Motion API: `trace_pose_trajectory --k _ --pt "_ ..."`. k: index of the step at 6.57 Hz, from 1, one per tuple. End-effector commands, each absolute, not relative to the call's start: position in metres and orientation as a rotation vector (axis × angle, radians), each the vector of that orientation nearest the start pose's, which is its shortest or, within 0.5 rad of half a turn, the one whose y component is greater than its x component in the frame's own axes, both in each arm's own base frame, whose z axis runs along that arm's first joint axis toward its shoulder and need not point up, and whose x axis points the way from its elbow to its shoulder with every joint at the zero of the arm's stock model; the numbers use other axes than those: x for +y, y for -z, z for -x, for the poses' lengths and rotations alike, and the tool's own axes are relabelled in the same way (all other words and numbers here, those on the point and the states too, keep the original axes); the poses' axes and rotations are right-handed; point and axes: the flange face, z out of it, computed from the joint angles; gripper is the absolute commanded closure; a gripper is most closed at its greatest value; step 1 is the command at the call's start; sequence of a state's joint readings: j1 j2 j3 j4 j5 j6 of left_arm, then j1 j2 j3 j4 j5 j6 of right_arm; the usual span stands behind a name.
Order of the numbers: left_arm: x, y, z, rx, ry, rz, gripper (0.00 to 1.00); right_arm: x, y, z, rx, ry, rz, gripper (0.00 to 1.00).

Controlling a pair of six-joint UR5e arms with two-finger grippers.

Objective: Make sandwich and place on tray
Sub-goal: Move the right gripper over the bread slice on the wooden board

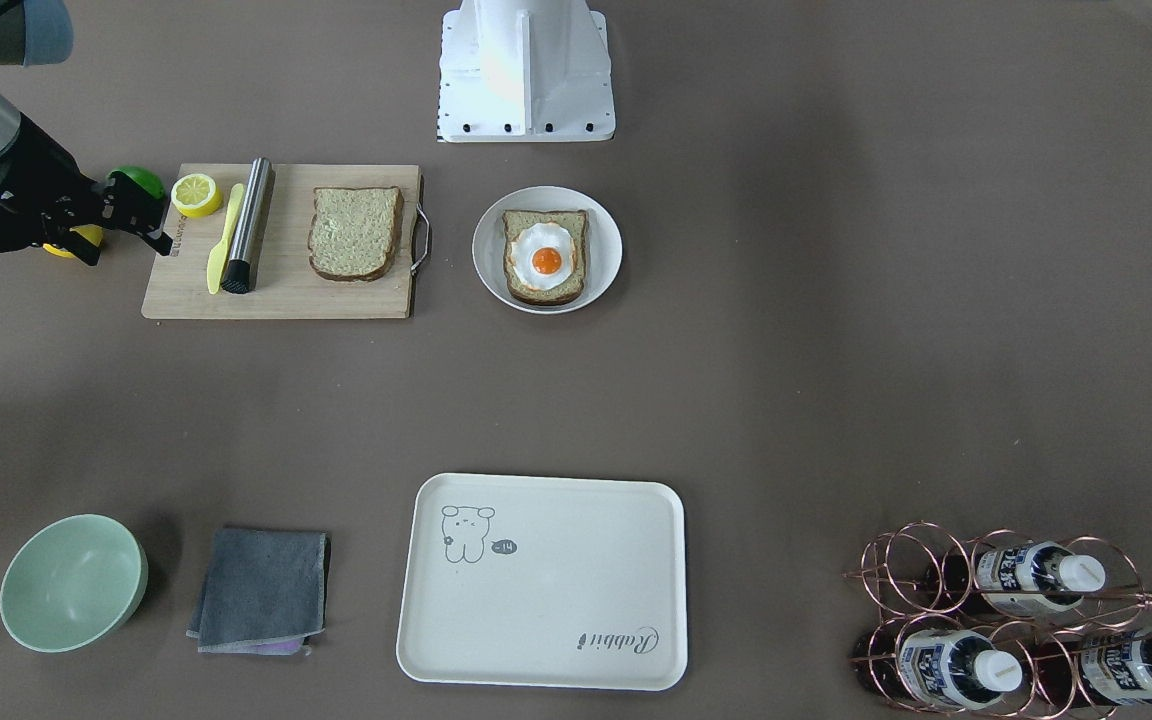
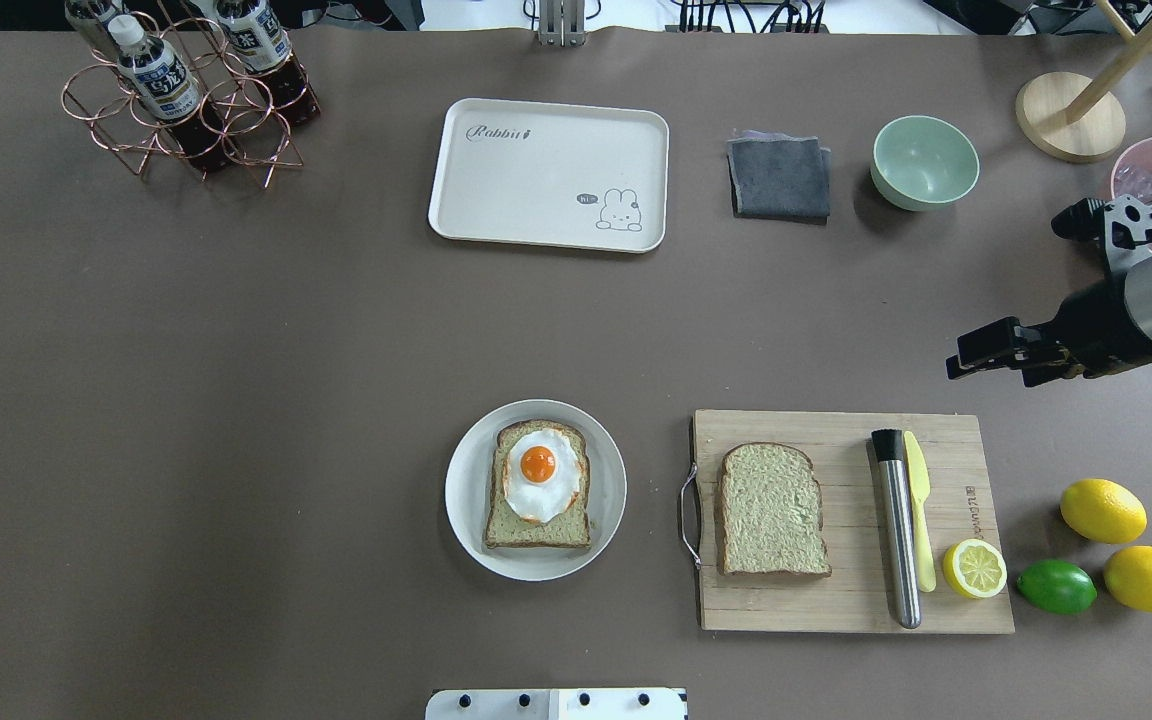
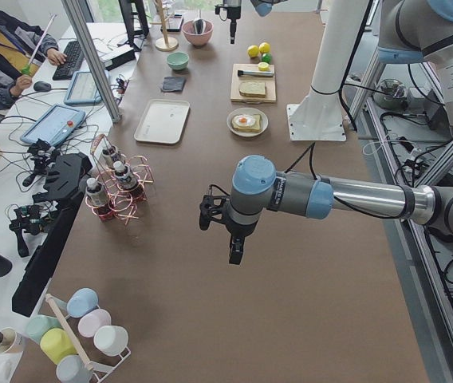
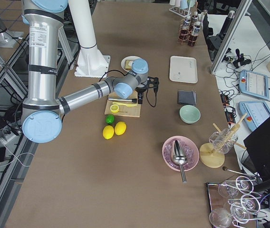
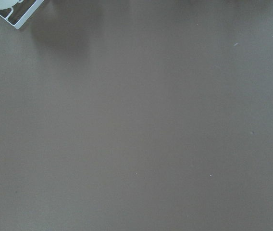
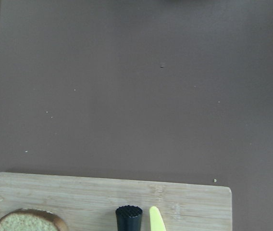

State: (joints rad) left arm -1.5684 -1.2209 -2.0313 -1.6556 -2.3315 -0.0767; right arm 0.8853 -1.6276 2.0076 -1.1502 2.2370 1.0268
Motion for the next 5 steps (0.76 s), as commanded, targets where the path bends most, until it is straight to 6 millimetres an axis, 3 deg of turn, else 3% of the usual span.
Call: trace_pose_trajectory --k 1,2,5 --pt "-0.356 -0.569 0.063 0.764 -0.009 -0.165 0.02 -0.397 -0.407 0.277 -0.995 -0.036 -0.023 0.06" --pt "-0.356 -0.569 0.063 0.764 -0.010 -0.165 0.02 -0.396 -0.397 0.298 -0.998 -0.047 -0.027 0.07" --pt "-0.357 -0.570 0.062 0.763 -0.011 -0.162 0.02 -0.387 -0.390 0.319 -0.996 -0.039 -0.030 0.09"
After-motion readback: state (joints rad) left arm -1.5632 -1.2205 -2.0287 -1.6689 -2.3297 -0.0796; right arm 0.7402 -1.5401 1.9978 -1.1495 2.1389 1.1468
